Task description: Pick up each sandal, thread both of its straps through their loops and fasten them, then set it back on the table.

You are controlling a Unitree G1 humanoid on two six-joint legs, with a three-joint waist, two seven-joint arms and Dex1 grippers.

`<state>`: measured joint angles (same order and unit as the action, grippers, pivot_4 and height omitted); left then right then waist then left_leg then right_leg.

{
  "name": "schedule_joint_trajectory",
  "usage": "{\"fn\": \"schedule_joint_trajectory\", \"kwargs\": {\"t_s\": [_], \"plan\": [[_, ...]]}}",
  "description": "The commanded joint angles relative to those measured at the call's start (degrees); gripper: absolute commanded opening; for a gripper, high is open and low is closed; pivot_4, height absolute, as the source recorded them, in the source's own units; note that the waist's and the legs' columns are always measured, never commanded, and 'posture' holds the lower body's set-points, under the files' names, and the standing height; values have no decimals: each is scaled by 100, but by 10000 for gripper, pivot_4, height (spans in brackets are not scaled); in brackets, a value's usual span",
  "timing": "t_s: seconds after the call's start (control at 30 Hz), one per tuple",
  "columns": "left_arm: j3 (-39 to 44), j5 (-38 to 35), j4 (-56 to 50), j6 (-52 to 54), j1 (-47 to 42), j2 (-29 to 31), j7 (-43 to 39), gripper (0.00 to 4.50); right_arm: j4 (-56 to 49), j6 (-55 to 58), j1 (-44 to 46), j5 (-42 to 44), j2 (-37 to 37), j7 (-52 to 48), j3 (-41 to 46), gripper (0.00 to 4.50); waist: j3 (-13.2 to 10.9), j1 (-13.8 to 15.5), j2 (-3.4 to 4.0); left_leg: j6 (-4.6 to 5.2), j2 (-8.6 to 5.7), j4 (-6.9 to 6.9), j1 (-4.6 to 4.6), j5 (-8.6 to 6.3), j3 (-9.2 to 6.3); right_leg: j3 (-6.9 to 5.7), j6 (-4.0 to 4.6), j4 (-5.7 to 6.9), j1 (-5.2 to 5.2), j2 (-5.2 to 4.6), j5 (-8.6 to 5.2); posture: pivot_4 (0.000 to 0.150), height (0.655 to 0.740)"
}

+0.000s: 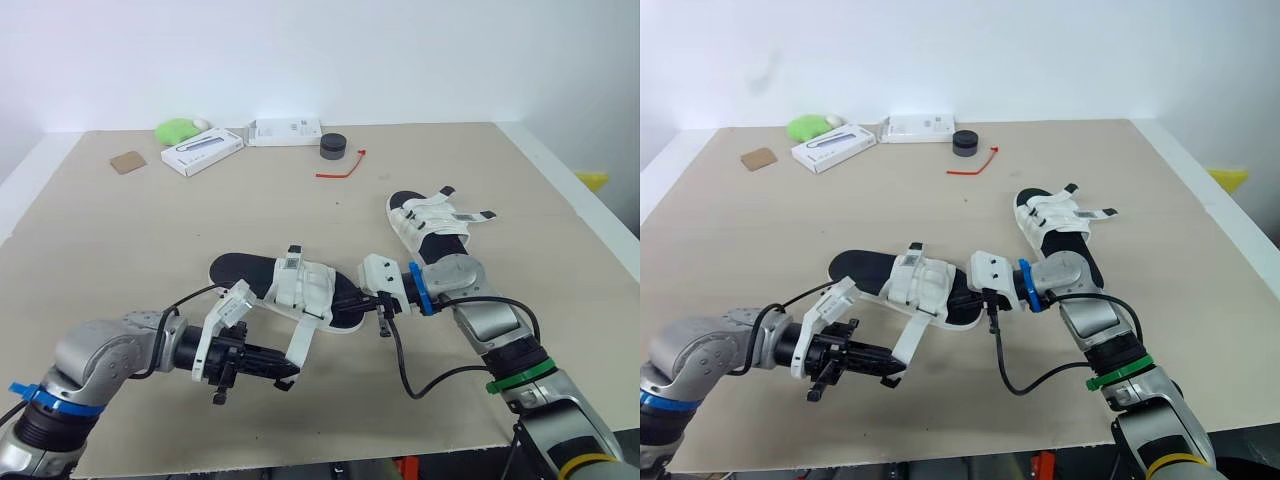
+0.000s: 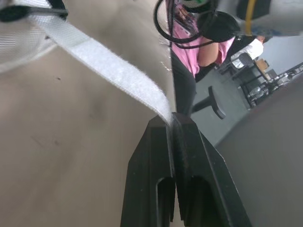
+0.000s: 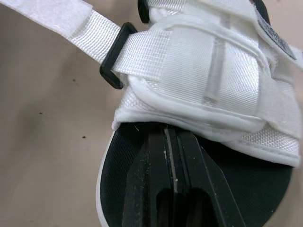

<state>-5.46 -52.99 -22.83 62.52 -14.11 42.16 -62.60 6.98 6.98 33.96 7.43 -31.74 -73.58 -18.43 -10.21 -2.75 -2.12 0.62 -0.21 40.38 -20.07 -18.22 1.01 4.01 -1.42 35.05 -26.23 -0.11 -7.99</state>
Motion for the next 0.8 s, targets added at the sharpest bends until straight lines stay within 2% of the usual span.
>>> {"fn": "schedule_joint_trajectory", "kwargs": {"t_s": [0.03,0.17,0.3,0.33,0.4,0.5,0.6,0.63,0.8], "plan": [[106,-261,-332,20,97,3,56,977,15,31,-7,-60,-45,21,8,0,0,0,0,0,0,0,0,0,0,0,0,0,0,0,0,1500,7400],[96,-101,-338,-175,97,-111,291,977,22,29,-6,-59,-39,15,-3,0,0,0,0,0,-1,0,0,0,1,1,0,0,0,0,0,1500,7400],[-69,230,-460,-506,89,71,200,977,46,13,12,-69,-40,-2,3,0,0,0,0,0,-2,0,0,0,1,1,0,0,0,0,0,1500,7400],[-97,287,-494,-586,103,104,175,6643,46,12,11,-70,-42,-4,5,0,0,1,0,0,-3,0,0,0,1,1,0,0,1,0,0,1500,7400],[-277,687,-660,-1115,165,333,-133,11826,36,11,3,-70,-49,-8,6,0,0,0,0,0,-3,0,0,0,2,1,0,0,1,-1,0,1500,7400],[-444,1331,-577,-1953,200,603,-476,28136,12,14,-22,-69,-61,-16,2,0,0,3,1,0,-5,0,1,0,4,2,3,0,1,0,-1,1500,7400],[-466,1905,-281,-2776,124,688,-678,41815,11,13,-26,-68,-65,-25,-1,0,0,4,1,0,-5,0,2,0,5,1,18,0,2,0,-10,1500,7400],[-496,2260,-154,-3346,99,713,-783,44391,14,10,-24,-69,-65,-27,-2,0,0,5,1,0,-5,0,2,0,6,2,21,0,2,-1,-12,1500,7400],[-577,3612,510,-6096,-18,581,-1098,44391,45,-11,4,-76,-47,-36,-12,0,0,11,1,0,-3,0,1,0,16,2,25,-1,1,-2,-13,1500,7400]]}}
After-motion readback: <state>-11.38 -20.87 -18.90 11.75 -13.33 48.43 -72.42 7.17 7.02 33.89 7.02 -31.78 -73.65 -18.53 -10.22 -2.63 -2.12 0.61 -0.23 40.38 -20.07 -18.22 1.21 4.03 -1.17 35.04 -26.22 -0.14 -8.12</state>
